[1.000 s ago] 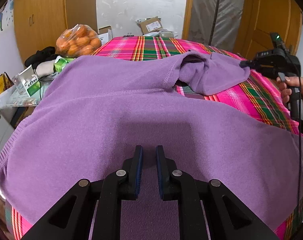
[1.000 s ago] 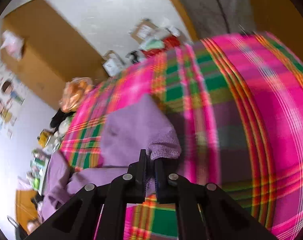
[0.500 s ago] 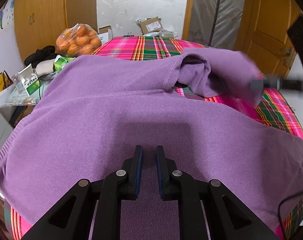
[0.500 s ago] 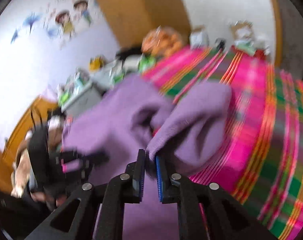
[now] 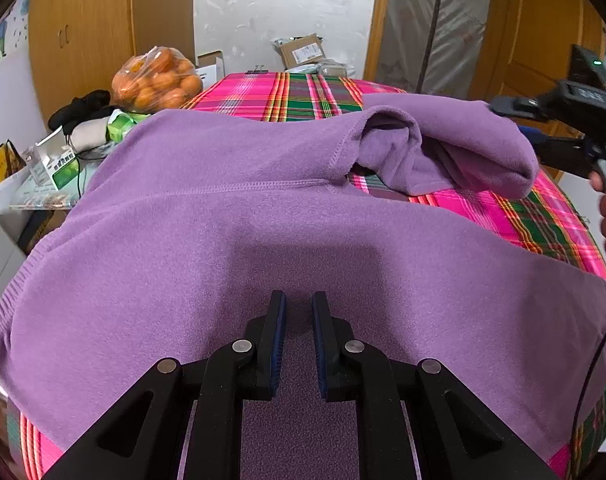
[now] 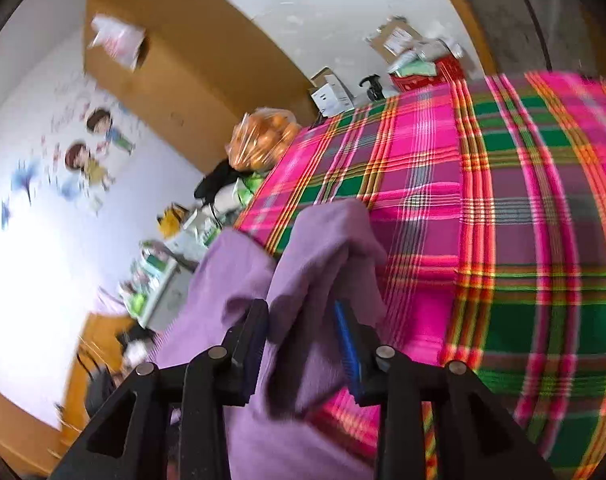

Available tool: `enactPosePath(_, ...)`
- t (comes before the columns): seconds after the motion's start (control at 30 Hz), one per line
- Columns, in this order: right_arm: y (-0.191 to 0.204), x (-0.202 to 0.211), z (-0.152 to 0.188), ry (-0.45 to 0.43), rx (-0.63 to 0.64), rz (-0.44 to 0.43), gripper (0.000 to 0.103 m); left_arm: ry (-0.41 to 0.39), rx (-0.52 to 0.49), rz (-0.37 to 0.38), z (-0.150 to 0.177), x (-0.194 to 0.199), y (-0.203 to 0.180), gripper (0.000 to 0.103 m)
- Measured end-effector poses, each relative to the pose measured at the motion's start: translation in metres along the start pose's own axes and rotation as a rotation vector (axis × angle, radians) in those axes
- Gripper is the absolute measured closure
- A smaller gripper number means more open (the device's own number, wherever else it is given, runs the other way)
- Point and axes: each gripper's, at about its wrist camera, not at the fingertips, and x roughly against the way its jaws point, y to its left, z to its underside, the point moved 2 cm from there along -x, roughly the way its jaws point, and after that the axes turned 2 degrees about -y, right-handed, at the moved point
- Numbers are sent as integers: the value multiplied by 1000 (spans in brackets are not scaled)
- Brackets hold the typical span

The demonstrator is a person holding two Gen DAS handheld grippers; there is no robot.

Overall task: Fold clothes
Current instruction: 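Grasp the folded sleeve cuff with the right gripper and pull it outward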

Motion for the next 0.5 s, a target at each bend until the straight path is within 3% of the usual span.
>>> enactPosePath(0.13, -15, -19, -16, -5, -116, -29, 67, 0, -5, -5, 0, 0, -1, 90)
enactPosePath(0.23, -13, -35, -25, 15, -93, -8, 67, 1, -7, -7, 0, -1, -1, 90)
enactPosePath(0.27, -11, -39, -27, 21, -66, 20, 75, 1, -7, -8, 0, -1, -1, 90)
enactPosePath(0.3, -9, -44, -29, 27, -39, 48, 98, 1, -7, -7, 0, -1, -1, 90)
enactPosePath(0.4, -9, -33, -38, -21, 5, 113, 97, 0, -1, -1, 0, -1, 0, 90)
enactPosePath(0.5, -19, 10, -56, -149, 12, 185, 97, 0, 0, 0, -1, -1, 1, 90)
